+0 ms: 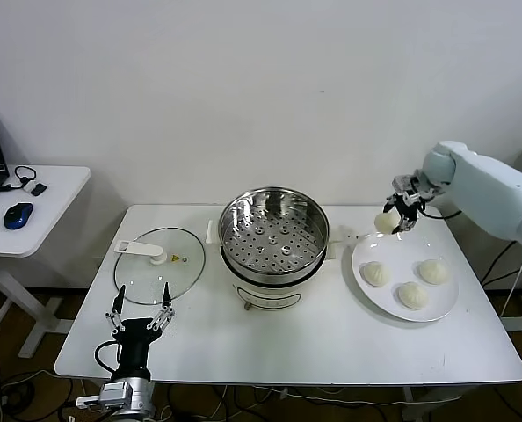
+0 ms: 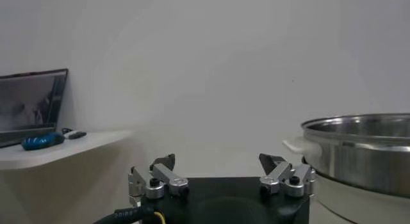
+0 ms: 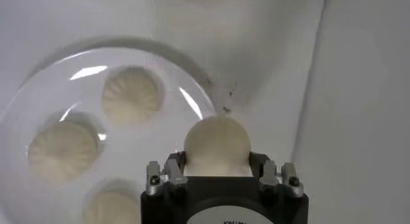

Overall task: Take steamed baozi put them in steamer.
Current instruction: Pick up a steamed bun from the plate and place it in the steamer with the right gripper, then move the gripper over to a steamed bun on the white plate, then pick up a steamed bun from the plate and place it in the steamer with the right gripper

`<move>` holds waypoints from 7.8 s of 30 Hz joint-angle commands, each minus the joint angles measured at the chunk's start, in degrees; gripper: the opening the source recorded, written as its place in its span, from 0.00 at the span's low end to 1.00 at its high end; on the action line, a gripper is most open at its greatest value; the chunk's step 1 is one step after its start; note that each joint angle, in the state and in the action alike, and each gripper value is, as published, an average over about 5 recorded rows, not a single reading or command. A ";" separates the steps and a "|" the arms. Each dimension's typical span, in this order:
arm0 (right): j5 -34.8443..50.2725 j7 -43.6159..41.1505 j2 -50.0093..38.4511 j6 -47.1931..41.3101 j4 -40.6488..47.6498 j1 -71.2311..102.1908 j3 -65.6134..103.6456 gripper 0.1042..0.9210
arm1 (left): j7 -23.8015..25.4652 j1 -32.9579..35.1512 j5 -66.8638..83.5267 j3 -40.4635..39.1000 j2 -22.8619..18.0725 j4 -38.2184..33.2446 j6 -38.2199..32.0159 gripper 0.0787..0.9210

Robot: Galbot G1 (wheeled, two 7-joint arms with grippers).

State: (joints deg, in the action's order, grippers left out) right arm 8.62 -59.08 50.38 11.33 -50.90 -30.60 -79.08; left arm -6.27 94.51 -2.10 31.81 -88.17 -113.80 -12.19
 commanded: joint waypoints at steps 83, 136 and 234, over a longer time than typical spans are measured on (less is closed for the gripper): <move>16.47 -0.29 21.53 26.15 3.86 -16.02 -19.82 0.88 | -1.15 0.76 -1.35 -0.48 -2.06 -0.64 -1.10 0.88; 27.50 2.31 -0.26 -25.45 -10.45 -3.68 -26.10 0.88 | -0.80 -0.79 0.09 0.20 -0.91 1.51 -0.47 0.88; 35.98 3.72 4.01 -23.00 -21.46 -28.00 -35.37 0.51 | -0.64 -1.10 1.40 0.85 -0.31 0.36 -0.16 0.88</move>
State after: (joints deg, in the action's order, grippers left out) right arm 37.33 -54.81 53.41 -11.21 -62.98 -42.24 -106.71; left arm -6.93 93.40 -0.69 32.73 -88.54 -113.22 -12.39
